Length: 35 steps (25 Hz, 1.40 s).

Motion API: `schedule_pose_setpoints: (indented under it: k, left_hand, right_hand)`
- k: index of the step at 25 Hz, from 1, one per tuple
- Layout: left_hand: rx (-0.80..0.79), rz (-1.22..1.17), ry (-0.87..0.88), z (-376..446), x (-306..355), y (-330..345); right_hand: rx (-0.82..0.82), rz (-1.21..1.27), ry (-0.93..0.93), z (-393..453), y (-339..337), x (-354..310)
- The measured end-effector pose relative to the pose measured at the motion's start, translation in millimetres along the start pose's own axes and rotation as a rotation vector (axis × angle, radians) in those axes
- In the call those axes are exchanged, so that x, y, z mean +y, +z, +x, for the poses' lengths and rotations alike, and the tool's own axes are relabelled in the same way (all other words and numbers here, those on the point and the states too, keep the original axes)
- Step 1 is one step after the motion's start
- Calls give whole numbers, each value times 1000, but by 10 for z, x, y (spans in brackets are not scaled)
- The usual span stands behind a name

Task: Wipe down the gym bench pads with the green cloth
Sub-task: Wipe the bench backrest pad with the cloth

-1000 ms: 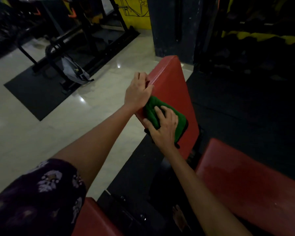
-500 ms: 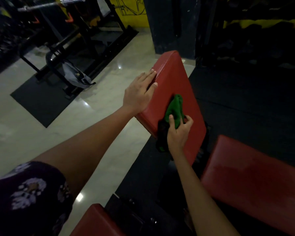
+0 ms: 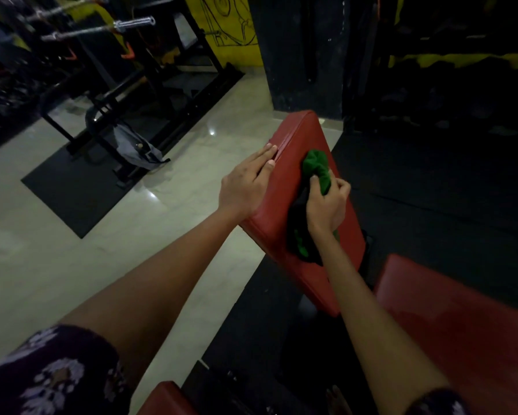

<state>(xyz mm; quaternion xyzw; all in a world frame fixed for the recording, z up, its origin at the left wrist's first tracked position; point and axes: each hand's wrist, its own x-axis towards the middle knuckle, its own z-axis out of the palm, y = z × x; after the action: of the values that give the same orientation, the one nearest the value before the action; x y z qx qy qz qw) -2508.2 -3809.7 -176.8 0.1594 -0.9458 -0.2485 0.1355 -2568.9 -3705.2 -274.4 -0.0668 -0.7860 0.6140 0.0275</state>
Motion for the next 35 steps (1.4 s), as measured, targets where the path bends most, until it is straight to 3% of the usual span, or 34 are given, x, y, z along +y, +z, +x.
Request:
schedule_pose_setpoints:
  k: [2, 6, 8, 12, 15, 19, 21, 25, 29, 35]
  left_hand:
    - [2, -6, -2, 9, -8, -3]
    - [8, -6, 26, 4, -2, 13]
    - [15, -16, 16, 25, -14, 10]
    - [11, -5, 19, 32, -47, 26]
    - [10, -12, 31, 27, -51, 29]
    - [19, -14, 47, 40, -53, 28]
    - [30, -19, 46, 26, -52, 33]
    - [39, -13, 32, 26, -32, 32]
    - [36, -16, 29, 22, -34, 42]
    - [30, -40, 19, 22, -35, 36]
  right_hand:
    - [9, 6, 73, 49, 33, -115]
    - [35, 0, -372, -696, -7, -5]
    - [50, -8, -416, -502, 45, -93]
    - [122, -79, -264, 437, 129, -449]
    - [154, -152, -122, 618, 196, -317]
    - [27, 110, 359, 631, 104, 255]
    - [-49, 170, 434, 648, 65, 211]
    - [-115, -14, 81, 267, 74, -205]
    - [-96, -79, -210, -284, -45, 179]
    - [-56, -31, 21, -9, -67, 171]
